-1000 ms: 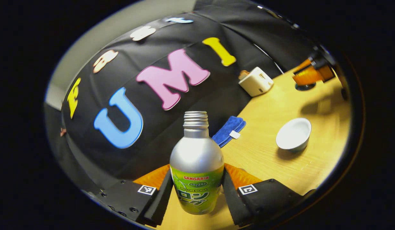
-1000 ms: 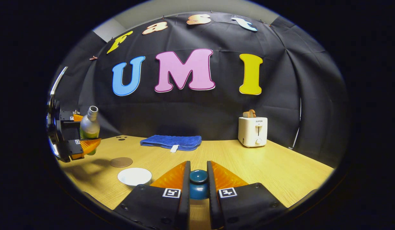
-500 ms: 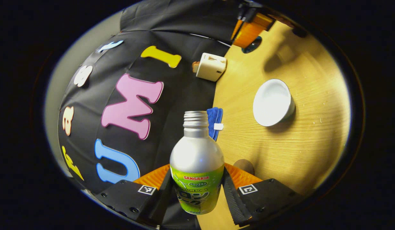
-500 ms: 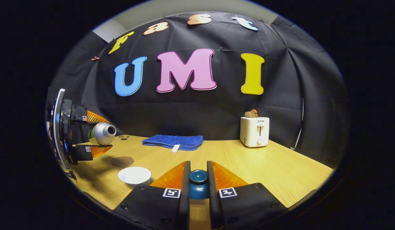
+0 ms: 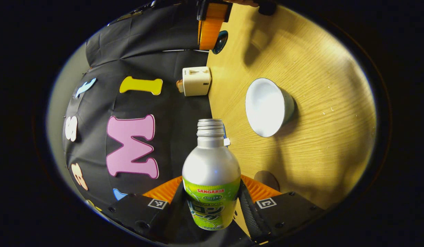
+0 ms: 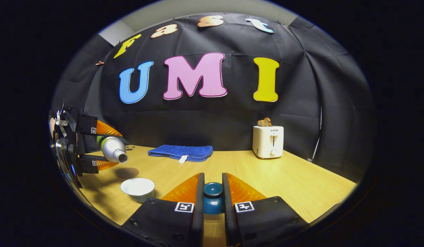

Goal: Open the teacup lid with one hand, grasp the water bottle and pour water into the teacup with the other hand; after pouring, place the water bottle on the coaster and then close the teacup lid.

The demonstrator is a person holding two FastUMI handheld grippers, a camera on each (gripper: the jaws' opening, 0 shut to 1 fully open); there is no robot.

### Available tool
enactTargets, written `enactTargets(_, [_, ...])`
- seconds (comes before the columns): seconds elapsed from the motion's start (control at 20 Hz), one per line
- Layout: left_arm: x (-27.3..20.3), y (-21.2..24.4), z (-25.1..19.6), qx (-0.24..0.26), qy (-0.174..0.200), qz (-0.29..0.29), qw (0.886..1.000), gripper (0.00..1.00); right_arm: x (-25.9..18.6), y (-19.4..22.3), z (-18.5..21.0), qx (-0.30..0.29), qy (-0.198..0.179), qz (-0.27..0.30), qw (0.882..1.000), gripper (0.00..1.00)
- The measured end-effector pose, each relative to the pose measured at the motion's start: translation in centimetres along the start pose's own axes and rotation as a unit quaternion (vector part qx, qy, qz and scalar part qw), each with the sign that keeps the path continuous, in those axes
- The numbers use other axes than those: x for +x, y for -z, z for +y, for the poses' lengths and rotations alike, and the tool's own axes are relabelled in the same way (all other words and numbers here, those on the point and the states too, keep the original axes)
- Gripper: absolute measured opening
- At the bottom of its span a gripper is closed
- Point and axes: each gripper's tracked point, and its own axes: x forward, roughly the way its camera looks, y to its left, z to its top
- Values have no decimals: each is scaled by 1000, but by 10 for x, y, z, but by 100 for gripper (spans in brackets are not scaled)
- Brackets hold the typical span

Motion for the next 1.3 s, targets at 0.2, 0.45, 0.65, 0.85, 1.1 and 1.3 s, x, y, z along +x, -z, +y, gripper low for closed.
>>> enactTargets(0.2, [-2,-5,-3,41,11,2,999,78,0,0,0,0,0,0,1000,28])
enactTargets(0.45, [-2,0,-3,75,26,10,997,78,0,0,0,0,0,0,1000,28])
enactTargets(0.65, [-3,3,-3,93,34,14,995,79,0,0,0,0,0,0,1000,28])
enactTargets(0.85, [-4,3,-3,118,40,21,992,79,0,0,0,0,-1,0,1000,28])
enactTargets(1.1, [-5,1,-3,153,48,23,987,79,0,0,1,0,-5,0,1000,28])
enactTargets(1.3, [-6,3,-6,171,65,30,983,79,0,0,1,0,-5,0,1000,28])
